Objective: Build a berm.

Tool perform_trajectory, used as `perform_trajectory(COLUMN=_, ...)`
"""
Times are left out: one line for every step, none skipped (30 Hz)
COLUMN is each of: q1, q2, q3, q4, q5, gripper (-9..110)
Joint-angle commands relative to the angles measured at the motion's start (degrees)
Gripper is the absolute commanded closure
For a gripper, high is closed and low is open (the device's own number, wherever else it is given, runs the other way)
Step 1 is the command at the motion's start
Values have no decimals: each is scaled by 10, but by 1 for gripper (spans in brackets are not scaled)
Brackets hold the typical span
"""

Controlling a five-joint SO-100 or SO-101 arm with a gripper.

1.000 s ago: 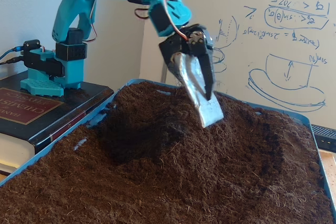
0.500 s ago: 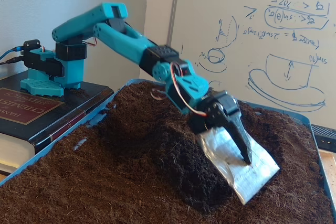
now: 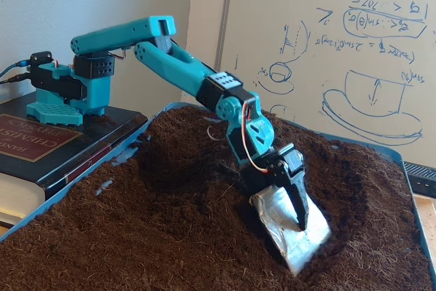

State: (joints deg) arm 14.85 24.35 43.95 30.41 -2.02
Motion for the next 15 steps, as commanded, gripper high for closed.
perform_trajectory(q1=-7, q2=94, q3=19, q4=78, q5=4, gripper=101)
perform_trajectory(q1=-6, q2=104, q3=25, q4=94, q5=3, gripper=101)
perform_trajectory(q1=-6, q2=113, q3=31, q4=109, q5=3, gripper=101)
perform_trajectory(q1=-6, q2=119, q3=34, q4=122, q5=-1, gripper=101)
perform_trajectory(q1=-6, q2=124, q3=36, q4=133, q5=-7, gripper=101)
perform_trajectory(q1=-4, q2=129, q3=39, q4=143, q5=-17, gripper=101)
perform_trajectory(q1=-3, q2=132, q3=39, q4=153, q5=-28, gripper=101)
perform_trajectory(q1=-1, q2=135, q3=39, q4=162, q5=-42, gripper=101)
perform_trajectory(q1=1, q2=137, q3=39, q4=171, q5=-55, gripper=101)
perform_trajectory(q1=2, q2=139, q3=39, q4=178, q5=-69, gripper=101)
perform_trajectory(q1=2, q2=140, q3=39, q4=185, q5=-81, gripper=101)
perform_trajectory(q1=3, q2=142, q3=39, q4=189, q5=-89, gripper=101)
perform_trajectory(q1=3, q2=142, q3=39, q4=192, q5=-93, gripper=101)
perform_trajectory(q1=3, q2=142, q3=39, q4=196, q5=-99, gripper=101)
perform_trajectory(q1=3, q2=142, q3=39, q4=196, q5=-101, gripper=101)
